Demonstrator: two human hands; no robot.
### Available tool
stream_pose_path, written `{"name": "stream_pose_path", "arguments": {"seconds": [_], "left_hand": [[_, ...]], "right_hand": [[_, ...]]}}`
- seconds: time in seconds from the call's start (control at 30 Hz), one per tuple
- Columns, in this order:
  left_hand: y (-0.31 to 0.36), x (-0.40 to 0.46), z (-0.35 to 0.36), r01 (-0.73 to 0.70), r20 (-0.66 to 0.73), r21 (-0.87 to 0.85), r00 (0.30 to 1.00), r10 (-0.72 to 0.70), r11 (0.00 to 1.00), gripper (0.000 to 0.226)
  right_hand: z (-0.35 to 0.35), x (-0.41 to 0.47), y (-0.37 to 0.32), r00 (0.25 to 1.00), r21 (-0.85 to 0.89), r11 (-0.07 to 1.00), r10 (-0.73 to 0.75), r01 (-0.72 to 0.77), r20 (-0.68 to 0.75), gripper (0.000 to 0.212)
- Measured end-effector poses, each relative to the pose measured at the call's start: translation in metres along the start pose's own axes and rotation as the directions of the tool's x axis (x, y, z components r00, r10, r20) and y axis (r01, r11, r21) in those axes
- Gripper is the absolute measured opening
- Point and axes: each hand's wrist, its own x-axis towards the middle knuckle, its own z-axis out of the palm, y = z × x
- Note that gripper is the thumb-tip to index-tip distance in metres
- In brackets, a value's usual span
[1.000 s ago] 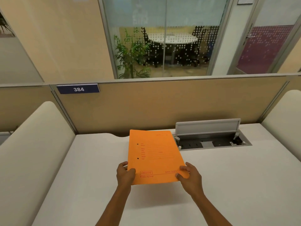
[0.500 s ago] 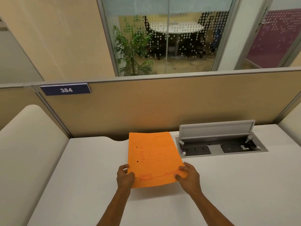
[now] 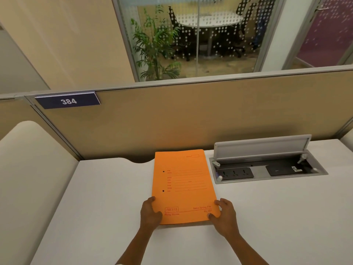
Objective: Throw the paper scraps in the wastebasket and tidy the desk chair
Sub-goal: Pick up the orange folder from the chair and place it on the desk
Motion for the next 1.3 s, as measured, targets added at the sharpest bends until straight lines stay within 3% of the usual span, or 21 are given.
{"name": "stream_pose_path", "arguments": {"seconds": [0.13, 0.3, 0.47, 0.63, 0.8, 1.3], "left_hand": [[0.007, 0.004, 0.006, -0.031, 0.111, 0.224, 0.994, 0.006, 0.974, 0.075], [0.016, 0.015, 0.003, -0.127, 0.17, 0.534, 0.985, 0.041, 0.836, 0.093], [0.016, 0.021, 0.0, -0.358, 0.301, 0.662, 0.931, 0.204, 0.658, 0.11], [0.003, 0.013, 0.014, -0.462, 0.47, 0.708, 0.873, 0.131, 0.534, 0.124], [-0.005, 0.015, 0.019, -0.466, 0.474, 0.674, 0.868, 0.149, 0.573, 0.124], [-0.009, 0.017, 0.019, -0.45, 0.453, 0.663, 0.877, 0.158, 0.599, 0.112]], "right_hand": [[-0.003, 0.006, 0.003, 1.0, -0.032, 1.0, 0.001, -0.001, 0.007, 0.062], [-0.003, 0.012, 0.007, 1.0, -0.138, 0.99, -0.002, -0.001, -0.025, 0.047], [0.0, 0.01, 0.001, 0.996, -0.421, 0.903, -0.078, 0.085, 0.033, 0.045], [0.01, 0.006, 0.007, 0.971, -0.608, 0.76, -0.135, 0.229, 0.197, 0.052], [0.017, 0.005, 0.011, 0.963, -0.655, 0.719, -0.074, 0.23, 0.258, 0.074], [0.019, 0.007, 0.018, 0.938, -0.665, 0.692, -0.052, 0.281, 0.342, 0.086]]}}
